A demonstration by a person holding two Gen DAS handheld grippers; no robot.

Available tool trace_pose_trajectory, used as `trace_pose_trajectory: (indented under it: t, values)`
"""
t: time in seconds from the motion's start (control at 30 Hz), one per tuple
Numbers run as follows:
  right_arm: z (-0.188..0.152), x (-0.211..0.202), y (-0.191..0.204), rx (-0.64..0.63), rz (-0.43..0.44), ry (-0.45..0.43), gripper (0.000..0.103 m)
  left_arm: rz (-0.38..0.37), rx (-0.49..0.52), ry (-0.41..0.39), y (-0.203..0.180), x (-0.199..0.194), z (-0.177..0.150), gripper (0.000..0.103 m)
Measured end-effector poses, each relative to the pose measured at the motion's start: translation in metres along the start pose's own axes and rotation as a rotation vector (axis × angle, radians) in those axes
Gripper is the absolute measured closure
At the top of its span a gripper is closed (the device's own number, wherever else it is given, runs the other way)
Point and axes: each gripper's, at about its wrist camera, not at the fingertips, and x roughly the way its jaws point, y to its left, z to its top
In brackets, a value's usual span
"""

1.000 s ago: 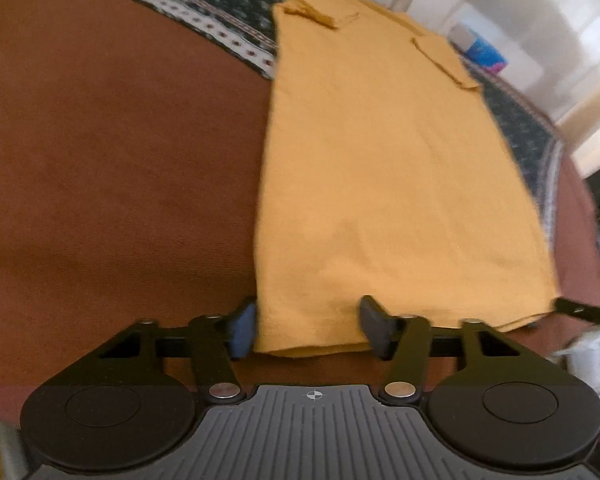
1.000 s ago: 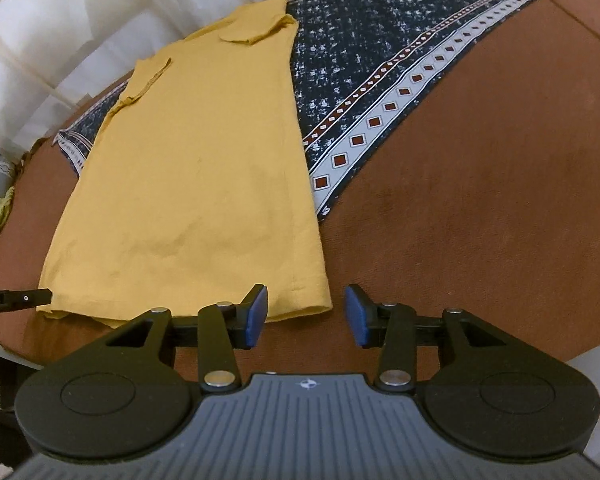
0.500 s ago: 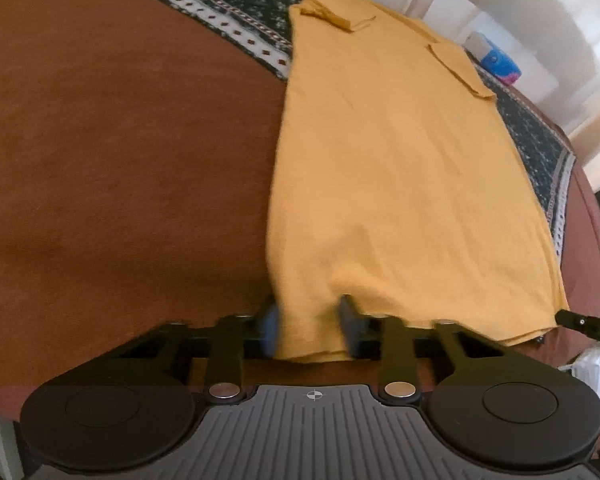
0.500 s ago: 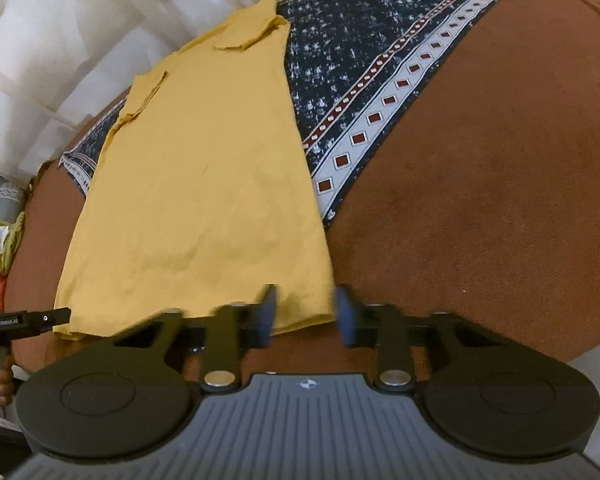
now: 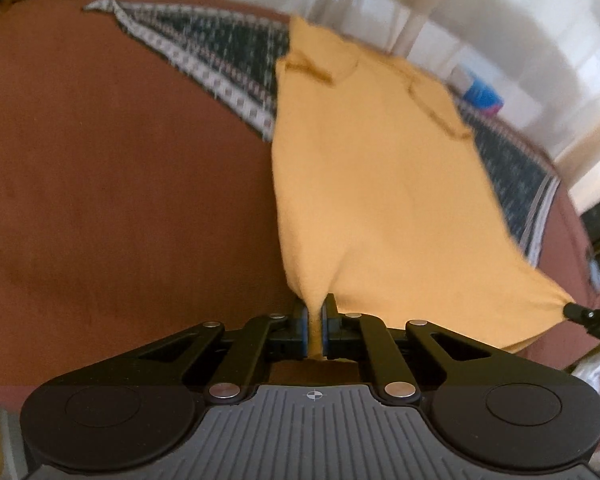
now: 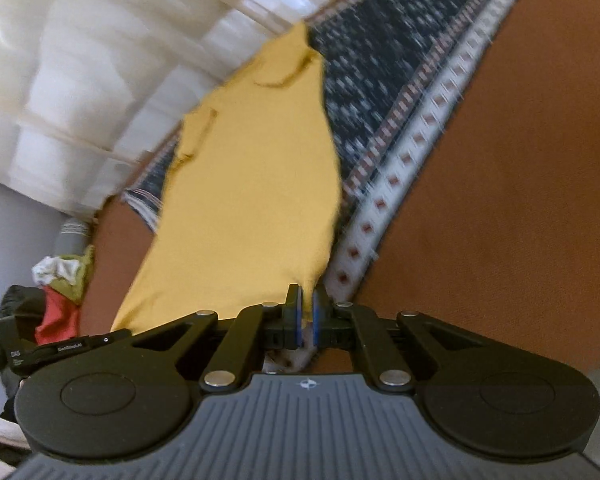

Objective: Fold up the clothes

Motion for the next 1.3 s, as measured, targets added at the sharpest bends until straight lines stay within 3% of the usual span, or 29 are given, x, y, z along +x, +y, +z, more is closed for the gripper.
trace_pose_trajectory:
  t: [0.2, 0.43, 0.7, 0.97, 1.3]
  values:
    - [0.041, -0.001, 0.019, -0.037, 0.059, -0.075, 0.097, -0.052, -0.04, -0.072, -0.004, -0.007, 0.039, 0.102]
    - [0.089, 0.03, 0.03, -0.06, 0.028, -0.12, 0.097, -0.087, -0.11, -0.1, 0.013, 0.028, 0.094, 0.102]
    - [0.132, 0.087, 0.023, -0.018, -0.043, -0.095, 0.097, -0.082, -0.157, -0.069, 0.023, 0.082, 0.138, 0.102]
    - [0.151, 0.122, 0.013, 0.022, -0.102, -0.068, 0.097, -0.064, -0.215, -0.029, 0.033, 0.117, 0.151, 0.102]
    - [0.152, 0.142, -0.001, 0.084, -0.146, -0.04, 0.097, -0.051, -0.238, 0.0, 0.039, 0.136, 0.155, 0.101]
